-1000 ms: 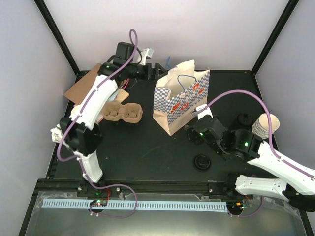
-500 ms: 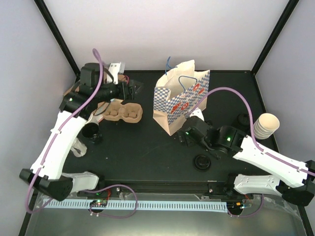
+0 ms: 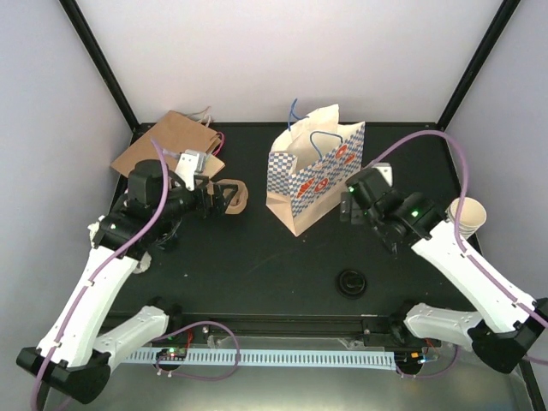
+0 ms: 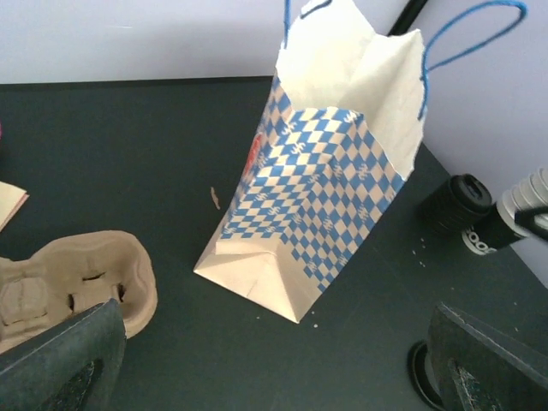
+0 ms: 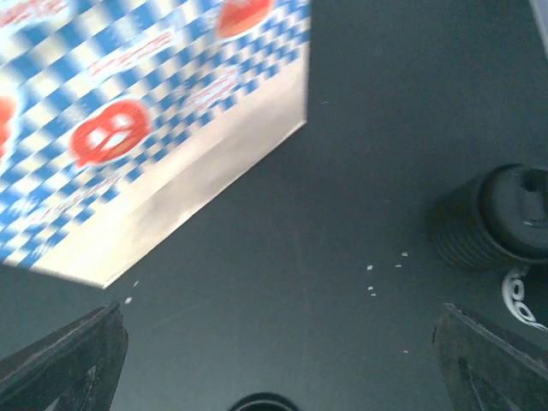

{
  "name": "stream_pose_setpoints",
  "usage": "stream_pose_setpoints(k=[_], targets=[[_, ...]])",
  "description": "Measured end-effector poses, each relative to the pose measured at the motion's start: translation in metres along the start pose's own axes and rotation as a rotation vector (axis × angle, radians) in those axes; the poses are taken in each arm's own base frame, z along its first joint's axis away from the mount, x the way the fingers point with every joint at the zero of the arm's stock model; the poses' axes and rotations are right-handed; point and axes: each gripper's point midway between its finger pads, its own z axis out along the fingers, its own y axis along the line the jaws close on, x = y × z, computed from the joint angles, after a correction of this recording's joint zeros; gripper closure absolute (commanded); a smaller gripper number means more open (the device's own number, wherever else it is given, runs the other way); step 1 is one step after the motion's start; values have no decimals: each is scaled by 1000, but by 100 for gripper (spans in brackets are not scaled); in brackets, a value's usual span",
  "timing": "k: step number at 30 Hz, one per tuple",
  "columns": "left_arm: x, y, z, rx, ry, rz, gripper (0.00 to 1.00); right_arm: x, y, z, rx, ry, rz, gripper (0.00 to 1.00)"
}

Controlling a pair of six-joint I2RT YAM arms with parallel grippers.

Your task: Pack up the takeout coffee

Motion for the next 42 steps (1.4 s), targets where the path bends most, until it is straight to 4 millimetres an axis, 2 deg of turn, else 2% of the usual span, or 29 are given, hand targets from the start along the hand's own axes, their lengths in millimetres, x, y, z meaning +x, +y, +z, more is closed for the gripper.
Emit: stream_pose_setpoints(k=[4,9,14,22,33,37,42], targets=[[12,-5,3,55,1,9,1,-16,-44,1,95,2,124,0],[34,-6,9,100,20,7,1,-26,-103,-7,215,-6,292,0],[47,-13,5,159,3,11,1,-29,-144,-21,290,-30,423,0],[50,-17,2,188,-8,18,1,-30,-170,-22,353,-31,507,0],[55,-24,-4,231,-5,16,1,-26,-181,-18,412,-8,581,0],[55,-25,-4,237,-2,6,1,-20,-194,-19,468,8,631,0],[57,-25,0,239,13,-9,1,-14,-217,-14,537,46,712,9]])
